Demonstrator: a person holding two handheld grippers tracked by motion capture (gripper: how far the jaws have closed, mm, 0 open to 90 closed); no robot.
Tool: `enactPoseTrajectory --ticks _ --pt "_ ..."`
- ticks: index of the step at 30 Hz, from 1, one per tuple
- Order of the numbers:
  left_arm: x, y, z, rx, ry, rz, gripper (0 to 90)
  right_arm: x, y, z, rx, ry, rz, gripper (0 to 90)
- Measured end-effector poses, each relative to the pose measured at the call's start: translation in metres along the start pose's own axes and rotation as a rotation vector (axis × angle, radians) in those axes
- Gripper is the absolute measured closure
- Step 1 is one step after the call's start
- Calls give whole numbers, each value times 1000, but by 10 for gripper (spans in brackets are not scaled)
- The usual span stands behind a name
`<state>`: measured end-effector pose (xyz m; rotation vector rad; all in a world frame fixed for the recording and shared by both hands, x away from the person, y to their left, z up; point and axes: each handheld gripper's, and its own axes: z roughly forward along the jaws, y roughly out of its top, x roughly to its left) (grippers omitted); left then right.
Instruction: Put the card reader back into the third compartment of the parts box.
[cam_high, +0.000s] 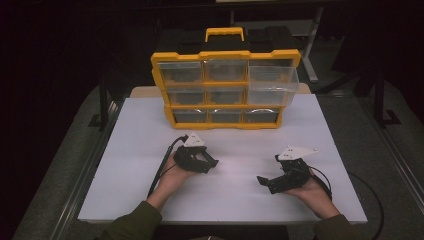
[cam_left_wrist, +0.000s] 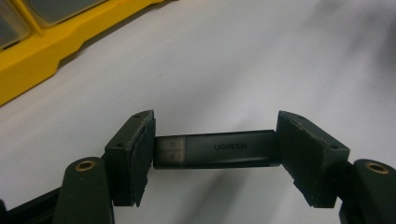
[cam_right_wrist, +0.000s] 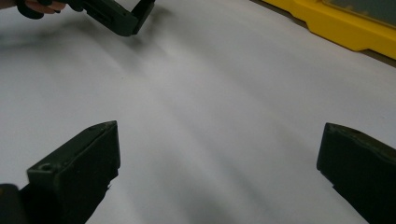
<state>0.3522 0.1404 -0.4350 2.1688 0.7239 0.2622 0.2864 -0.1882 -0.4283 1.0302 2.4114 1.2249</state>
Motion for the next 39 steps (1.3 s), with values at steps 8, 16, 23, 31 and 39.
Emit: enactPoseTrajectory --ticks 8,16,23,31,39 --pt "4 6 -10 -21 -52 16 302 0 0 0 2 4 2 0" --pt "5 15 -18 -27 -102 52 302 -1 -1 1 2 13 8 0" --pt "10 25 -26 -48 -139 60 302 -1 -1 1 -3 15 8 0" --pt "17 41 -38 -89 -165 62 302 -2 -1 1 -3 13 9 0" --pt "17 55 -47 -99 -187 77 301 -2 -1 0 -13 12 10 0"
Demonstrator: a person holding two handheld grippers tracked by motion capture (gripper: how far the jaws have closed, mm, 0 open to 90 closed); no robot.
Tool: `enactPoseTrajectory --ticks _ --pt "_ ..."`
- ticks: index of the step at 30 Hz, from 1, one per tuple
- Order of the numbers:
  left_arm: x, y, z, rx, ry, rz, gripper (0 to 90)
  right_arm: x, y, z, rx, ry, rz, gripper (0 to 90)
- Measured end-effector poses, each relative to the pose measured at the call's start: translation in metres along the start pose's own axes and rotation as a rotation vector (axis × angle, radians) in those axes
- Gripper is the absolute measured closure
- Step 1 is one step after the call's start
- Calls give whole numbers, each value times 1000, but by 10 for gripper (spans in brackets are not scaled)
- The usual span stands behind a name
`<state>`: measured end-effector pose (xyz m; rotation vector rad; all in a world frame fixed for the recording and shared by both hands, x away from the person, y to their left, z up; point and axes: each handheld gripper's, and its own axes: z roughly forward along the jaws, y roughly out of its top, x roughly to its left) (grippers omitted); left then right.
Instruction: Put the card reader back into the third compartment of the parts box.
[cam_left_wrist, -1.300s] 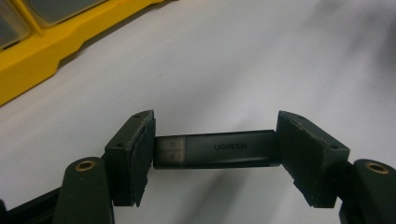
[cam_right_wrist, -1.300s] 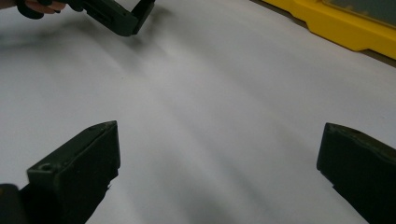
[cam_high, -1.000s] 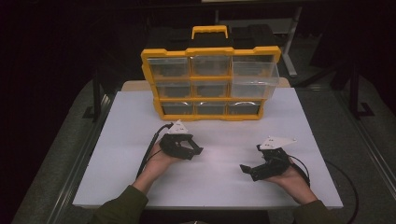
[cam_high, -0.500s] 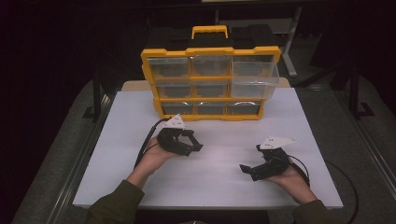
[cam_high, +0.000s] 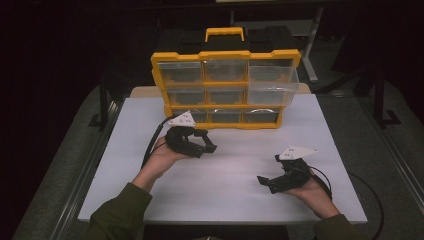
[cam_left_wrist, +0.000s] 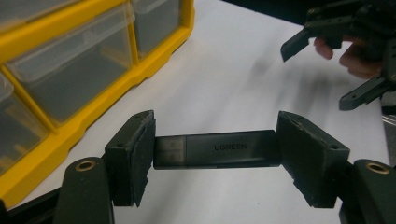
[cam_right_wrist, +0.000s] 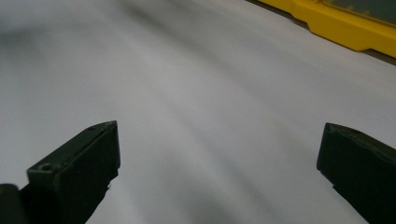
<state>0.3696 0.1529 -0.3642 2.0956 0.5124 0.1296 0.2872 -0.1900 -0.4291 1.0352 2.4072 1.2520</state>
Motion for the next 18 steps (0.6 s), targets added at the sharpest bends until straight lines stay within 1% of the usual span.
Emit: enactPoseTrajectory --ticks 2,7,11,18 --pt "0 4 -2 -2 1 7 302 0 0 0 0 0 -2 0" --pt "2 14 -4 -2 -13 10 302 1 0 0 3 1 -1 0" --pt "4 23 -8 -16 -22 12 302 1 0 0 2 3 0 0" --pt "9 39 -14 -43 -52 8 301 0 0 0 -3 -1 5 0"
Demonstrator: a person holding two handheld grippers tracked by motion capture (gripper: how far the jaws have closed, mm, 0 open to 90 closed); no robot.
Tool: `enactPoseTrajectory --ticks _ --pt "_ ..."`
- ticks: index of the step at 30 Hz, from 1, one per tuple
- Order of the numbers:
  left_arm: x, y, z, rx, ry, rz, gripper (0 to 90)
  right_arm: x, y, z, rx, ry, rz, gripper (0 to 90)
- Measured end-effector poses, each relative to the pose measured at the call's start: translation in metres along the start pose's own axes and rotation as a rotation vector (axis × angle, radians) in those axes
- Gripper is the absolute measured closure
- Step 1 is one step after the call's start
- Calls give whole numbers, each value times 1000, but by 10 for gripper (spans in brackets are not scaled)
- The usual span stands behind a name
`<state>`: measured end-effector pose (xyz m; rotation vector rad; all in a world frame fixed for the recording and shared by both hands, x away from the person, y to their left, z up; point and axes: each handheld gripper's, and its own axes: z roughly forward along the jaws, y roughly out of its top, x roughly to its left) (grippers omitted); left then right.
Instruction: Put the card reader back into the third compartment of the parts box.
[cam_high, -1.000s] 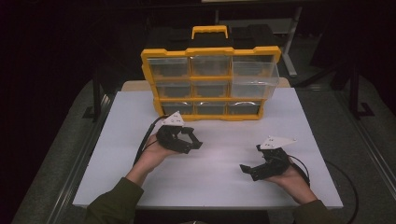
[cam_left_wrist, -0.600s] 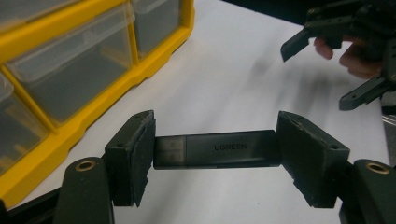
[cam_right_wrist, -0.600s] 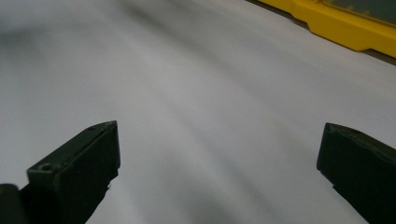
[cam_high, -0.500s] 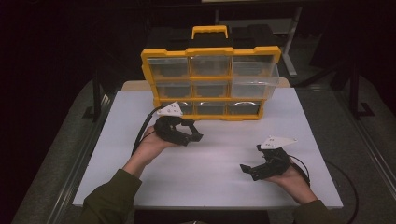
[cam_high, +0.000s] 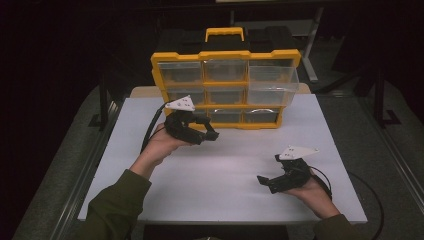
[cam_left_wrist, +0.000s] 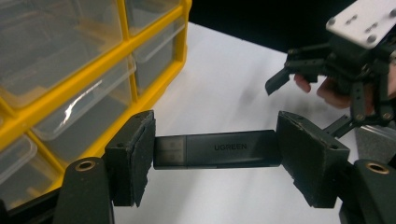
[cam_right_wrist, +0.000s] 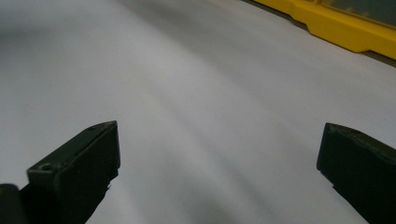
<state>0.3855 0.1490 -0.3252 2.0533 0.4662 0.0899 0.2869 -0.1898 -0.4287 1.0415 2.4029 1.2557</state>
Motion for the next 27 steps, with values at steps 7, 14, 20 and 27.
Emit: enactPoseTrajectory --ticks 7,14,20,27 --pt "4 15 -6 -2 -27 1 302 0 0 0 -3 -1 -3 0" --pt "7 33 -9 -3 -50 11 302 0 0 0 -3 0 -4 0" --pt "9 49 -12 -11 -64 20 302 0 0 0 -5 -1 0 0" --pt "10 68 -17 -19 -79 31 302 0 0 0 -8 0 0 0"
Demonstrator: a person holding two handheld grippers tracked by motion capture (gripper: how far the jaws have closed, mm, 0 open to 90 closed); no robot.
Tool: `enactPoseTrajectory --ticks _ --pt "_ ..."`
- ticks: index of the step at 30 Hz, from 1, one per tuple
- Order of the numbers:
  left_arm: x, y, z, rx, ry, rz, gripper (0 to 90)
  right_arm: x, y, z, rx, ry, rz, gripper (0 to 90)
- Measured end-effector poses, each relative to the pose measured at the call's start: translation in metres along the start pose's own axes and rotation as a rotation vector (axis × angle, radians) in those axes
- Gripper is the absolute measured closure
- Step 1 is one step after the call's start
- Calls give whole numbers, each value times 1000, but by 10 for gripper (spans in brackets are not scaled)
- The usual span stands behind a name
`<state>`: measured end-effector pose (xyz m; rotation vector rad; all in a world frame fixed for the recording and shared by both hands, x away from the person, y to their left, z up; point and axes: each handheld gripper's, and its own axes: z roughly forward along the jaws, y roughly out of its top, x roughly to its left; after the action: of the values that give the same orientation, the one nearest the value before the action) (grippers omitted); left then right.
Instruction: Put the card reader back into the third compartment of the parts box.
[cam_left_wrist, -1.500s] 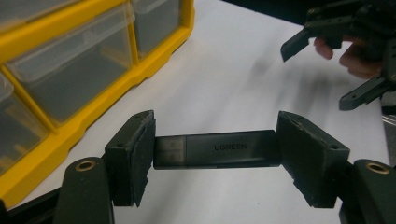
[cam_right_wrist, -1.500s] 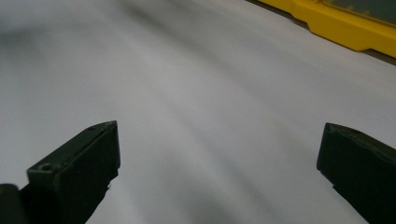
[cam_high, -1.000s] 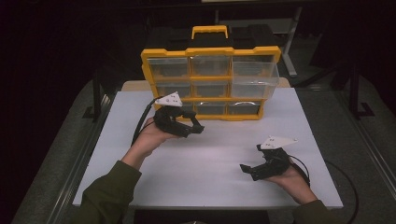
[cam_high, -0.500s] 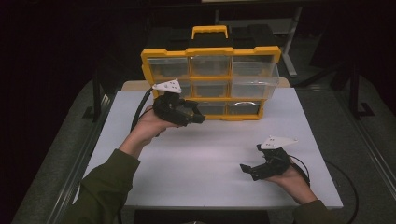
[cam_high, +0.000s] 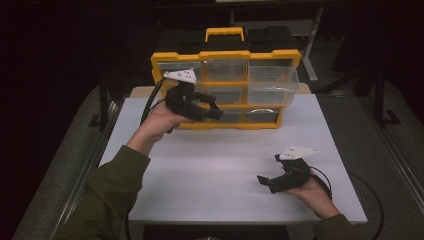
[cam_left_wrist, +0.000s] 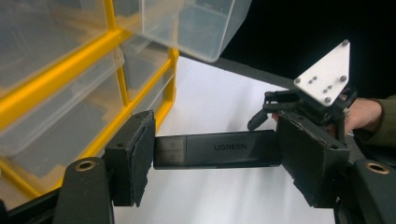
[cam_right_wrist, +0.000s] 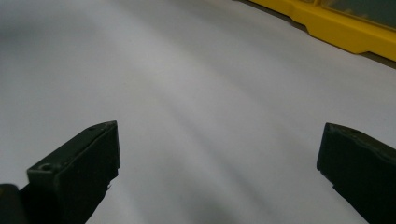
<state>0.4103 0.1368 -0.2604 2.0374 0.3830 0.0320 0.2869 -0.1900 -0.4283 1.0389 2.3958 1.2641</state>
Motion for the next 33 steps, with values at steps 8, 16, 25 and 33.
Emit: enactPoseTrajectory --ticks 8,16,25,33 --pt "1 25 -4 14 -3 28 302 0 0 0 -2 -1 3 0" --pt "2 48 -6 27 -20 48 301 1 0 0 0 2 2 0" --pt "5 74 -7 23 -47 63 301 1 0 -1 -2 5 3 0" --pt "8 96 -7 11 -57 70 301 1 0 -1 -3 8 4 0"
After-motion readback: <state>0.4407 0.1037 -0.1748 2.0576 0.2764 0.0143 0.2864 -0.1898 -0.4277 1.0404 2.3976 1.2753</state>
